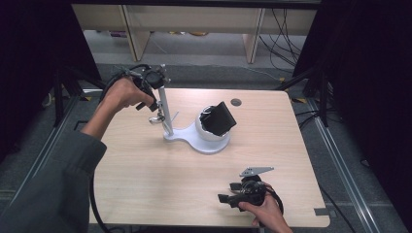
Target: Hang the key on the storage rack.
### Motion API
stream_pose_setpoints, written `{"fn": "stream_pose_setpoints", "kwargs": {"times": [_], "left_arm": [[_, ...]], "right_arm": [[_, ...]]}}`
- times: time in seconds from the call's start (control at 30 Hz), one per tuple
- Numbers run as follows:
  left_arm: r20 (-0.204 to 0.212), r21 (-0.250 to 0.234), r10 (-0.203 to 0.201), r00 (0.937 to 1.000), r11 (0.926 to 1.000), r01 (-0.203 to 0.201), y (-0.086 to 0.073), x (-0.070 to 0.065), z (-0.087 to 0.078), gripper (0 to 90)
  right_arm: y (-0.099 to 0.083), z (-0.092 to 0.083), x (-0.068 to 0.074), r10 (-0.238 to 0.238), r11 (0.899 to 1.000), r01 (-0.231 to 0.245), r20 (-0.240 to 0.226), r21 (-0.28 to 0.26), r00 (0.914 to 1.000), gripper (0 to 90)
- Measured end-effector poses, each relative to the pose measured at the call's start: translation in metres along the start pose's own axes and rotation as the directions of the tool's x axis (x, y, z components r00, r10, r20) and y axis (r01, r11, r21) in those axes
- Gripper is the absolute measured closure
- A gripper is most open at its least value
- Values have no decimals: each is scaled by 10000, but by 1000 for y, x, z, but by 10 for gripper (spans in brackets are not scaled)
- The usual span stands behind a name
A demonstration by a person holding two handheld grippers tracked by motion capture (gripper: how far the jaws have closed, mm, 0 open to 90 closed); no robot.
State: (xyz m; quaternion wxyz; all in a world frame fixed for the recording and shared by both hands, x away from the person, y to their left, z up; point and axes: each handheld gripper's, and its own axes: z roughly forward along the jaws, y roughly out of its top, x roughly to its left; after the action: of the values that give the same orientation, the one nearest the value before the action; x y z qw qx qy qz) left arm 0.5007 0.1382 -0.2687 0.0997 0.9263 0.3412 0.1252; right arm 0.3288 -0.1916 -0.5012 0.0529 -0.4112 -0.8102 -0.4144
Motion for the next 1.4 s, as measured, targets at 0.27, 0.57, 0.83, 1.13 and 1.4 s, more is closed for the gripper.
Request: {"fn": "stream_pose_setpoints", "kwargs": {"times": [0.27, 0.57, 0.83, 1.13, 1.4], "left_arm": [[74, -155, -40, 10000, 9999, 42, -5, 1, -4, 798], [364, -391, 46, 9993, 9992, -32, -14, -3, -4, 743], [676, -937, 132, 9976, 9956, -68, -27, -6, -4, 695], [1083, -1404, 272, 9937, 9900, -118, -52, -10, 4, 659], [1234, -1503, 264, 9920, 9886, -76, -75, -18, 21, 627]], "right_arm": [[0, 0, 0, 67, 10000, -67, -76, 35, 9999, 258], [0, -1, -1, -10, 10000, 10, 116, -20, 9999, 258], [1, -1, -2, 7, 9999, -7, -42, -126, 10000, 259], [1, -1, 0, 346, 9994, -347, -133, -62, 9993, 258], [2, -3, -3, -48, 9999, 51, 222, -156, 9997, 259]]}}
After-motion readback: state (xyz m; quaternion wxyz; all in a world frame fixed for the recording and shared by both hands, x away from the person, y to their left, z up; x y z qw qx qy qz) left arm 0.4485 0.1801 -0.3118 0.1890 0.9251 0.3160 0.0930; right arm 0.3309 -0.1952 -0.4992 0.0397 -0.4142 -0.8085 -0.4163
